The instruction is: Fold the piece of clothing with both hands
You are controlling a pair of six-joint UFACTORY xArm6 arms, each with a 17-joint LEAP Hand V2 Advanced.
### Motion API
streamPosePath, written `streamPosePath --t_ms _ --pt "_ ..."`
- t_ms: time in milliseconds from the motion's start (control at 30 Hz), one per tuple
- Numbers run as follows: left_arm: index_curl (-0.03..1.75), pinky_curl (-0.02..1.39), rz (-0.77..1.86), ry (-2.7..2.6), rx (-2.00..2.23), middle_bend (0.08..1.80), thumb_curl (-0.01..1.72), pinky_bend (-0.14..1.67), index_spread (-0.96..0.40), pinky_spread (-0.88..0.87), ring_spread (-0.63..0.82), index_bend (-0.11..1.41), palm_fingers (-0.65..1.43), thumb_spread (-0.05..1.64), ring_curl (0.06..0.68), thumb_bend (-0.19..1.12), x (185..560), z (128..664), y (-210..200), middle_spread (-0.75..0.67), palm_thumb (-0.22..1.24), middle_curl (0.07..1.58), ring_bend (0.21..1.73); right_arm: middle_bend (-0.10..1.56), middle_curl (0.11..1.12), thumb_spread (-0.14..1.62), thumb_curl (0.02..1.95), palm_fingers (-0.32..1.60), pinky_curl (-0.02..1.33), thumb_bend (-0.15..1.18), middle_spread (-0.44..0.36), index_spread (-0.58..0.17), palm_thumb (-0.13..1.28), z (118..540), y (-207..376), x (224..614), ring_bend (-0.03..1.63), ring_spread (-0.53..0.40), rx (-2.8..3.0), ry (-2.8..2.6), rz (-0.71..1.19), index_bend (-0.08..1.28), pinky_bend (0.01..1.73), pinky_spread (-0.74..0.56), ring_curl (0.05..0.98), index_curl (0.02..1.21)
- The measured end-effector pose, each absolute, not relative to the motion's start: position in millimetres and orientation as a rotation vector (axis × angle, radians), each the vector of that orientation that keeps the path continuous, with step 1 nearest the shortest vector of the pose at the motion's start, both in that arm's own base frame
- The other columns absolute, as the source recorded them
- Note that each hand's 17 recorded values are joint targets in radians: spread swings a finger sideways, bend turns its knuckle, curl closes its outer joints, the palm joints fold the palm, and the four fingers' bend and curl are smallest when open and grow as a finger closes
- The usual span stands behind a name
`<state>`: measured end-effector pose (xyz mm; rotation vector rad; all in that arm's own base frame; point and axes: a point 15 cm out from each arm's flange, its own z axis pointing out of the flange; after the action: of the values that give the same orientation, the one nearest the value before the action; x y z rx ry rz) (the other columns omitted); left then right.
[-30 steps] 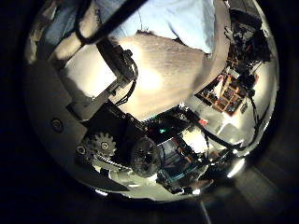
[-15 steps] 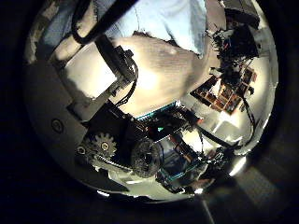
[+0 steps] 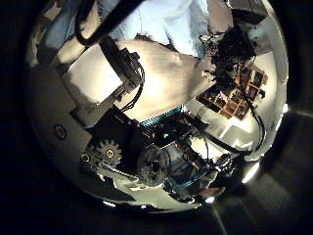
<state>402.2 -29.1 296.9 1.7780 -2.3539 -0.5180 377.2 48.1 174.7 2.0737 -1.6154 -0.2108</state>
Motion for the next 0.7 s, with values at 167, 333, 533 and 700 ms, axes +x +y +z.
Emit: streamPosePath --t_ms 167,333,533,700 --pt "1.45 0.65 -0.506 -2.36 1.769 0.99 0.63 0.9 -0.71 -0.69 -0.48 0.28 1.09 1.06 0.5 -0.01 402 305 -30 -0.56 0.85 0.95 1.26 0.56 0.47 1.07 0.34 0.73 0.14 -0.01 -0.202 -0.302 0.48 174 52 382 1.05 -0.293 2.092 -1.618 -0.194 0.18 1.01 -0.35 0.353 0.31" --pt "1.46 0.65 -0.499 -2.363 1.768 0.98 0.63 0.89 -0.7 -0.69 -0.48 0.27 1.09 1.06 0.501 -0.01 401 312 -31 -0.57 0.85 0.95 1.26 0.72 0.56 1.08 0.36 1.12 0.19 -0.01 -0.249 -0.399 0.57 176 53 384 1.09 -0.297 2.1 -1.615 -0.183 0.31 1.08 -0.48 0.405 0.39" --pt "1.48 0.66 -0.475 -2.367 1.767 0.98 0.63 0.89 -0.69 -0.69 -0.48 0.26 1.1 1.06 0.501 -0.01 398 320 -32 -0.57 0.85 0.96 1.26 0.95 0.67 1.09 0.4 1.35 0.29 0.02 -0.218 -0.404 0.71 182 46 386 1.15 -0.254 2.097 -1.584 -0.143 0.71 1.2 -0.39 0.472 0.59" --pt "1.48 0.66 -0.465 -2.366 1.728 0.98 0.63 0.89 -0.68 -0.7 -0.48 0.26 1.1 1.06 0.501 -0.01 392 322 -34 -0.57 0.85 0.96 1.26 1.12 0.74 1.1 0.46 1.26 0.37 0.07 -0.187 -0.362 0.89 191 48 388 1.26 -0.23 2.119 -1.581 -0.124 0.91 1.32 -0.31 0.535 0.7"
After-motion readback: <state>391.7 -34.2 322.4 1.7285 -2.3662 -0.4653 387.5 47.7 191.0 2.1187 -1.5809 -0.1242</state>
